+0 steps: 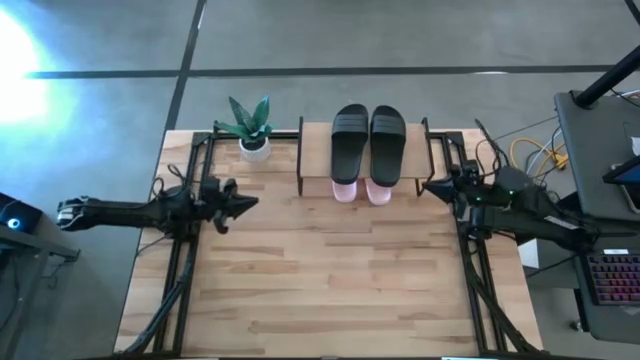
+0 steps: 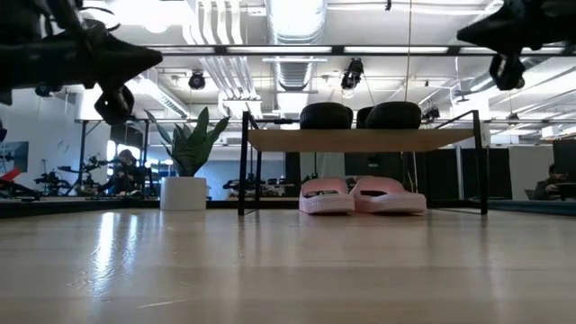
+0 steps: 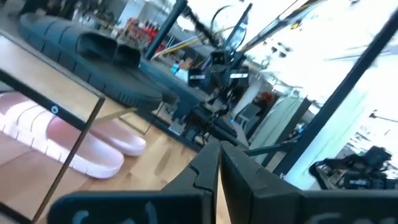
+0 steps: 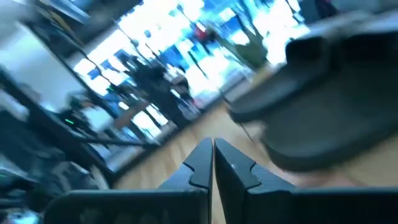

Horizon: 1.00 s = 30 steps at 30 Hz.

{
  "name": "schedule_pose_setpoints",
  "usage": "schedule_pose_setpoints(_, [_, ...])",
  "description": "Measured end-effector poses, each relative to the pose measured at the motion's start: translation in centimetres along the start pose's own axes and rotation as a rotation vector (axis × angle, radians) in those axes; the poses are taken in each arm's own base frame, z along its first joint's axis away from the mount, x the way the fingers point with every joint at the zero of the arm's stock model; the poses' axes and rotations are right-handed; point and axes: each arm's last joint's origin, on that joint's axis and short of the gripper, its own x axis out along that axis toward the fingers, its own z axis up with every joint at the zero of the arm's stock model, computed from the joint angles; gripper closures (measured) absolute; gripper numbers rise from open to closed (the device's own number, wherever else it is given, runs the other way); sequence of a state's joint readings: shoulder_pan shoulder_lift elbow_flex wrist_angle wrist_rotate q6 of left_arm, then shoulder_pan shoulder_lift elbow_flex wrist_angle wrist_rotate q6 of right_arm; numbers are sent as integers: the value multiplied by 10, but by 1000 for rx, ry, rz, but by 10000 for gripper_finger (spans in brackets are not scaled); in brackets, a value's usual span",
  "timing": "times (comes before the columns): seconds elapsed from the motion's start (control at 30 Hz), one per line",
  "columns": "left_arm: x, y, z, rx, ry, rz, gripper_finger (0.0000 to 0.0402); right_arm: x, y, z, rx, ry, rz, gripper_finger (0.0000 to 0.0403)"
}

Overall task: Pick and place slides into the shelf
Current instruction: Return to Home Position

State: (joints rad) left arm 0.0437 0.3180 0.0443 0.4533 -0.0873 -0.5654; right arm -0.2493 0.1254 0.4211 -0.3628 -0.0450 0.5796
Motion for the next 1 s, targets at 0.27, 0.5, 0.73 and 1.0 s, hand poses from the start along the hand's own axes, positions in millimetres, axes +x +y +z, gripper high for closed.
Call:
schedule_pose_setpoints(0.27, [-16,5,-5,28,-7,-4,400,13,-22,-35,17,-91,130,394])
schedule_pose_setpoints(0.5, [-21,7,-7,24,18,7,400,21,-29,-53,-19,7,231,394])
schedule_pose_setpoints(0.73, [-21,6,-6,-5,11,-7,400,28,-35,-65,-26,-63,319,394])
schedule_pose_setpoints(1.0, [-20,6,-7,-5,30,-15,400,27,-27,-70,-22,-27,438,394])
